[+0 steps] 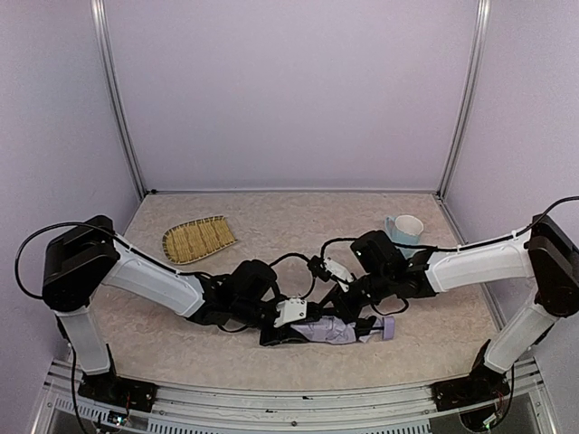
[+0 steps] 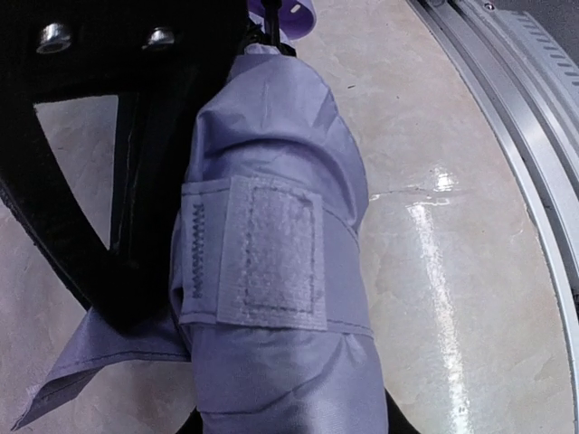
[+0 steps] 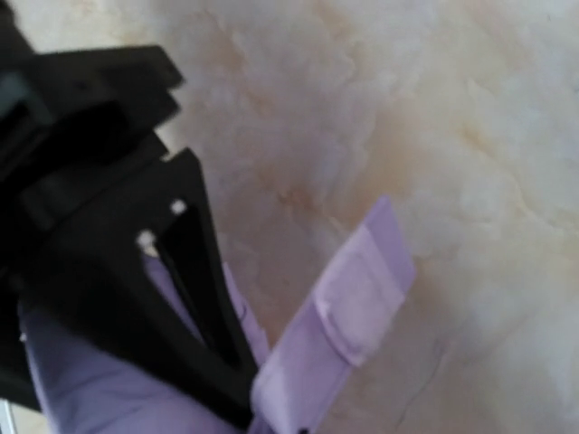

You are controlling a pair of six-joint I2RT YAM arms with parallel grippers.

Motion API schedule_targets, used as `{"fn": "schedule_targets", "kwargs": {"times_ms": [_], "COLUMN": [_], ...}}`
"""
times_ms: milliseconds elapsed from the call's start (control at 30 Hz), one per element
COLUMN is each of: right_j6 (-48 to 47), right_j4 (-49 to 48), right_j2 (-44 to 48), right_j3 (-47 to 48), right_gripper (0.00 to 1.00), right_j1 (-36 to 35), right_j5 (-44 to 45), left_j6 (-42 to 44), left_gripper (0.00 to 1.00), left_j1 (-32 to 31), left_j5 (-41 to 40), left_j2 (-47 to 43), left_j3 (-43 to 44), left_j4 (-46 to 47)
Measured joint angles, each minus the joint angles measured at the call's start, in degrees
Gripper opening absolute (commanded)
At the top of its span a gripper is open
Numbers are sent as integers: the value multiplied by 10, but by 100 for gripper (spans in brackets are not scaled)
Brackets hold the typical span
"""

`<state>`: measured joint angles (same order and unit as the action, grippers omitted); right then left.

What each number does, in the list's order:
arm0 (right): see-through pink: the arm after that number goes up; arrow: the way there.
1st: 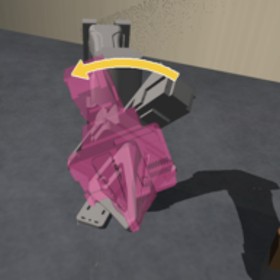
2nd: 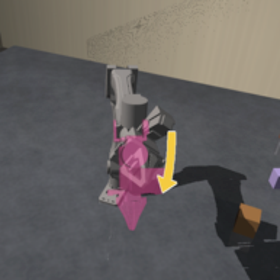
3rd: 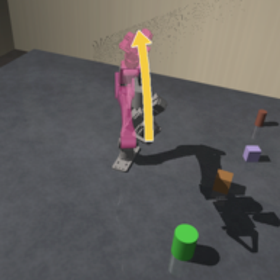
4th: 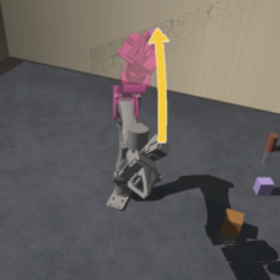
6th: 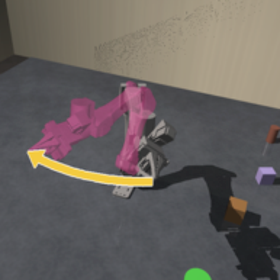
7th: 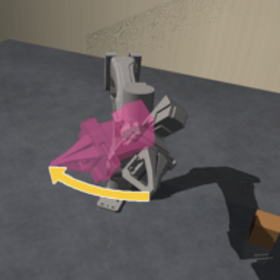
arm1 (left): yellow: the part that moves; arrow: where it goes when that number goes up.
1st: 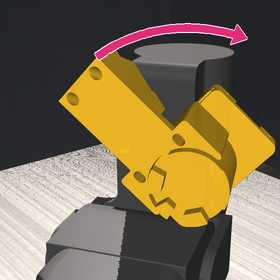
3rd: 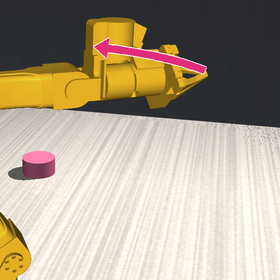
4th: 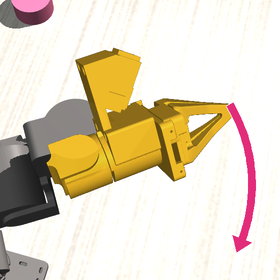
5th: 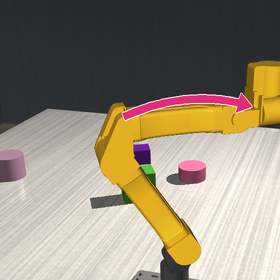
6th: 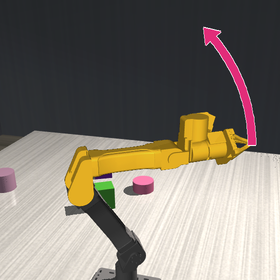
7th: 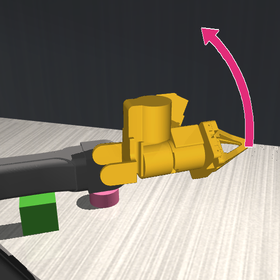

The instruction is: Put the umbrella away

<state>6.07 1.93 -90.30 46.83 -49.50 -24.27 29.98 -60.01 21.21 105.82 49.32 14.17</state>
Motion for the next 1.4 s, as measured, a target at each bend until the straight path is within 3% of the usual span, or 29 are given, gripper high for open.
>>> {"fn": "schedule_targets", "kwargs": {"times_ms": [267, 500, 667, 767, 1133, 1400], "right_j6": [-9, -15, -23, -34, -71, -80], "right_j4": [-68, -61, -115, -163, -262, -321], "right_j2": [50, 37, 31, 24, -28, -50], "right_j3": [-63, -62, -81, -100, -102, -111], "right_gripper": [0, 0, 0, 0, 0, 0], "right_j1": [-15, -42, -45, -46, -48, -48], "right_j5": [38, 147, 163, 162, 135, 105], "left_j6": [-57, -102, -126, -140, -155, -152], "left_gripper": [0, 0, 25, 35, 50, 55], "left_j1": [25, 41, 59, 60, 49, 40], "left_j5": [68, 89, 110, 106, 17, -50], "left_j2": [33, 86, 92, 88, 62, 53], "left_j3": [33, 96, 97, 82, -3, -73], "left_j4": [-4, -54, -51, -29, 93, 205]}}
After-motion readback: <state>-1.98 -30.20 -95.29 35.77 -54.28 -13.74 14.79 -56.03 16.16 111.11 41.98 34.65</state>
